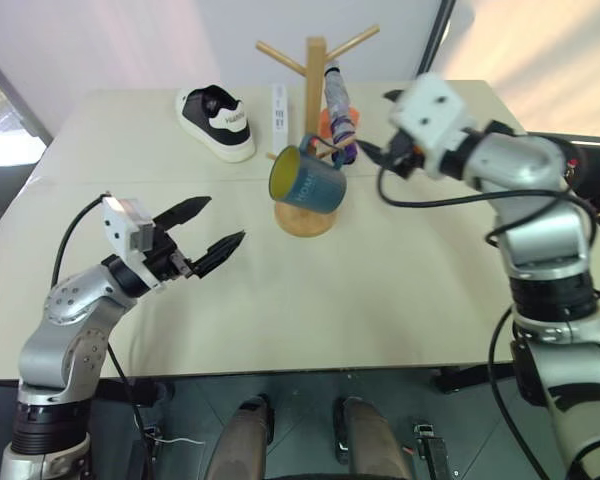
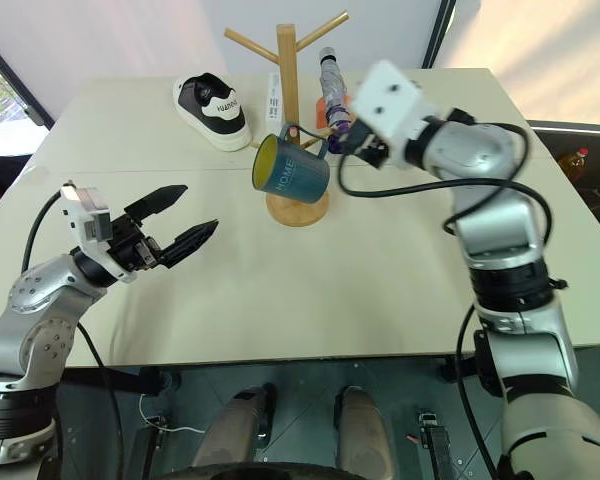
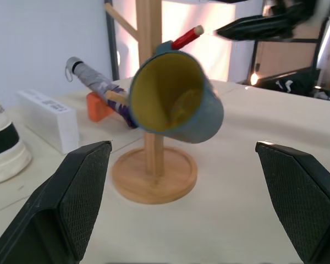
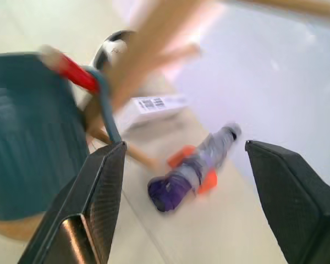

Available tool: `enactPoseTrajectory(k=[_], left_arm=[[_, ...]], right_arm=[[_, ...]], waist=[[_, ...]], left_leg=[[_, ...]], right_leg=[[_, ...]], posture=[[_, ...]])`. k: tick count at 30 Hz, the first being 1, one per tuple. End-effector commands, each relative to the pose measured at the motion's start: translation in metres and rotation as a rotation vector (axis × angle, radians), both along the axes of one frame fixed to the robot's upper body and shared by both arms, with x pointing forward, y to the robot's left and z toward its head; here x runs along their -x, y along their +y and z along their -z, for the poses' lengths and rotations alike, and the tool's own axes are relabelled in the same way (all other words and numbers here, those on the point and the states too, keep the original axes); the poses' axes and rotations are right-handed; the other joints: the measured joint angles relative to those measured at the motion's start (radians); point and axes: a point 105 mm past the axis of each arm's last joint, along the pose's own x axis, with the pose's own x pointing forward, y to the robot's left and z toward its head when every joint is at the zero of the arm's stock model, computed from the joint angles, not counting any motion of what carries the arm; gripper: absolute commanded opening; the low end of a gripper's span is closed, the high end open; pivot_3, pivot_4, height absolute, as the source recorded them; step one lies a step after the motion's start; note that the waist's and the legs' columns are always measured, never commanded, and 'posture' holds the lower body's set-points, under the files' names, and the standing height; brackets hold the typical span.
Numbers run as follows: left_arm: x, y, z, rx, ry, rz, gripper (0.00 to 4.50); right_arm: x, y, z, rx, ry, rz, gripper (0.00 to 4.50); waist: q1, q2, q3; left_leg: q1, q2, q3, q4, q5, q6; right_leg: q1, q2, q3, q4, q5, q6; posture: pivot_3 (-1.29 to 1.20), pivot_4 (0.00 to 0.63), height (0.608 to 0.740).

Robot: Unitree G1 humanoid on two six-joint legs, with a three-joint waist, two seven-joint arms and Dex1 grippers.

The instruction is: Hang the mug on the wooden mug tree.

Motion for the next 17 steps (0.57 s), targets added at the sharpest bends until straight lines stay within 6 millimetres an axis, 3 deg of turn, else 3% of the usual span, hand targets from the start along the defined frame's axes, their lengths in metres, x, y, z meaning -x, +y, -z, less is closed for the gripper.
enactPoseTrajectory(k=[1,3,7,11,17], left_arm=[[-0.009,0.015,0.009,0.007,0.010,-0.113,4.50],[-0.019,0.028,0.020,0.036,0.035,-0.216,4.50],[-0.029,0.051,0.047,0.053,0.087,-0.372,4.50],[-0.032,0.066,0.068,0.041,0.130,-0.474,4.50],[-0.025,0.073,0.078,0.040,0.139,-0.500,4.50]], right_arm=[[0.004,-0.037,0.012,-0.309,0.080,0.017,3.54],[0.003,-0.053,0.049,-0.410,0.146,0.069,3.54],[0.005,-0.057,0.093,-0.524,0.167,0.089,3.54],[0.008,-0.046,0.117,-0.586,0.215,0.048,3.54],[0.007,-0.037,0.127,-0.600,0.241,0.019,3.54]], waist=[[-0.002,0.000,0.000],[-0.001,-0.001,-0.001],[-0.008,0.001,0.000],[-0.008,0.002,0.001],[-0.002,0.001,0.000]], left_leg=[[0.001,0.000,0.000,0.000,0.000,0.000],[0.002,0.001,0.000,0.001,0.000,0.000],[0.004,0.001,0.000,0.000,0.000,0.000],[0.003,0.001,0.001,0.002,0.000,0.000],[0.003,0.001,0.000,0.002,0.000,0.000]], right_leg=[[0.000,0.000,0.000,0.001,0.000,0.000],[0.001,0.001,0.000,0.002,0.000,0.000],[0.002,0.001,-0.001,0.003,0.000,0.000],[0.001,0.001,0.001,0.005,0.000,0.000],[0.001,0.001,0.000,0.005,0.000,0.000]], posture=[[0.00,0.150,0.740],[0.00,0.150,0.740],[0.00,0.150,0.740],[0.00,0.150,0.740],[0.00,0.150,0.740]])
